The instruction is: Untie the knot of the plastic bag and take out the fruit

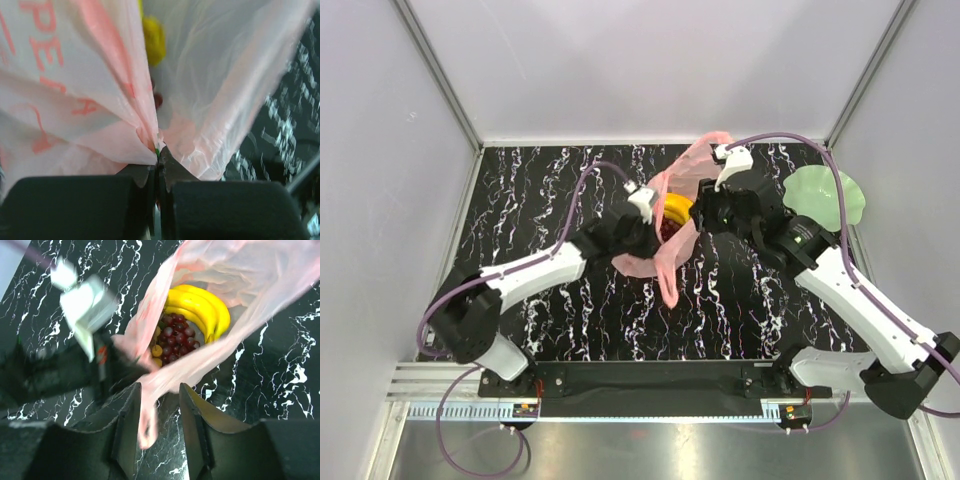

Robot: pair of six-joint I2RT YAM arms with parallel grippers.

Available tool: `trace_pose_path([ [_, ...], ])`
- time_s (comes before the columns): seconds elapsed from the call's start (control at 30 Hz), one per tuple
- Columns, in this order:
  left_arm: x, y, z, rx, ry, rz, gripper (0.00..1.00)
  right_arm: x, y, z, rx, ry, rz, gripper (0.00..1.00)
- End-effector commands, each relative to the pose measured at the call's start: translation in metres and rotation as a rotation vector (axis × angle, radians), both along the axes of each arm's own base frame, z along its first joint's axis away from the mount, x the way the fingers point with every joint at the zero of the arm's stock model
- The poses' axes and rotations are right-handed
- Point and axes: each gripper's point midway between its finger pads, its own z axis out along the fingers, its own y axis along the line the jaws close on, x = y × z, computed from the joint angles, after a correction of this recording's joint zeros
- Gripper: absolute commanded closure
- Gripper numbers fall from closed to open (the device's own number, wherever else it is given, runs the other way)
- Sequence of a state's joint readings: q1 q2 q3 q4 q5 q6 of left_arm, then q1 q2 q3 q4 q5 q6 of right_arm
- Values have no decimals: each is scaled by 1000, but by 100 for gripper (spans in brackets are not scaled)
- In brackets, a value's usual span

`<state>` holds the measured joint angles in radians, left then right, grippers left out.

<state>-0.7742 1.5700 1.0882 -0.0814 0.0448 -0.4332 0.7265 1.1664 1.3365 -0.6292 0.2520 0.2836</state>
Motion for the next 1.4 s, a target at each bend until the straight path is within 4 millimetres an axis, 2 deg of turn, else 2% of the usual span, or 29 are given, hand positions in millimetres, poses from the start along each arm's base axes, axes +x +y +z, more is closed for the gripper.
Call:
trace_pose_path([
  [0.0,-40,10,-4,-93,43,-38,100,7,8,-10,-6,10,15,55],
  [0.07,-54,12,-6,-122,45,-44,100,9,20,-11,15,16,47,55],
  [0.1,-63,18,-20,-105,74,-37,100,10,29,-16,17,36,77,55],
  [0.17,-70,21,-27,-119,90,-28,100,11,38,-27,12,71,107,55],
  [0.27,-74,30,-34,-125,99,-4,100,5,57,-39,29,98,199,56],
  [0.43,-75,36,-39,-116,108,25,99,-19,82,-75,4,158,338,56],
  [0.47,-74,35,-37,-120,108,31,88,-18,85,-80,4,156,351,55],
  [0.5,-74,36,-36,-118,109,39,71,-21,87,-89,-5,173,358,55],
  [0.53,-74,37,-35,-116,109,41,68,-22,88,-92,-9,176,363,55],
  [0.57,-72,37,-31,-121,107,51,65,-22,89,-101,-24,193,355,55],
  [0.6,-71,38,-29,-120,107,62,49,-18,85,-110,-49,201,331,55],
  [0.7,-72,44,-23,-122,107,94,46,-13,79,-137,-104,234,289,56],
  [0.73,-71,50,-24,-105,107,124,41,-13,77,-143,-116,246,279,56],
  [0.8,-72,56,-19,-106,99,151,38,-10,71,-156,-138,250,238,58],
  [0.83,-73,63,-23,-80,107,177,34,-7,72,-156,-119,239,219,59],
  [0.93,-75,77,-32,-10,130,219,34,-5,63,-174,-144,257,167,60],
  [1.03,-78,83,-47,35,153,231,39,-7,58,-198,-183,316,136,60],
  [1.1,-79,84,-51,39,164,236,40,-13,54,-215,-188,352,120,60],
  [1.17,-80,82,-52,29,161,234,39,-16,57,-221,-153,366,122,60],
  [1.3,-76,83,-57,53,144,244,39,-25,50,-242,-166,410,107,59],
  [1.33,-75,84,-64,78,154,246,39,-26,49,-244,-164,415,98,58],
  [1.37,-74,83,-67,90,155,246,39,-25,48,-246,-166,417,88,50],
])
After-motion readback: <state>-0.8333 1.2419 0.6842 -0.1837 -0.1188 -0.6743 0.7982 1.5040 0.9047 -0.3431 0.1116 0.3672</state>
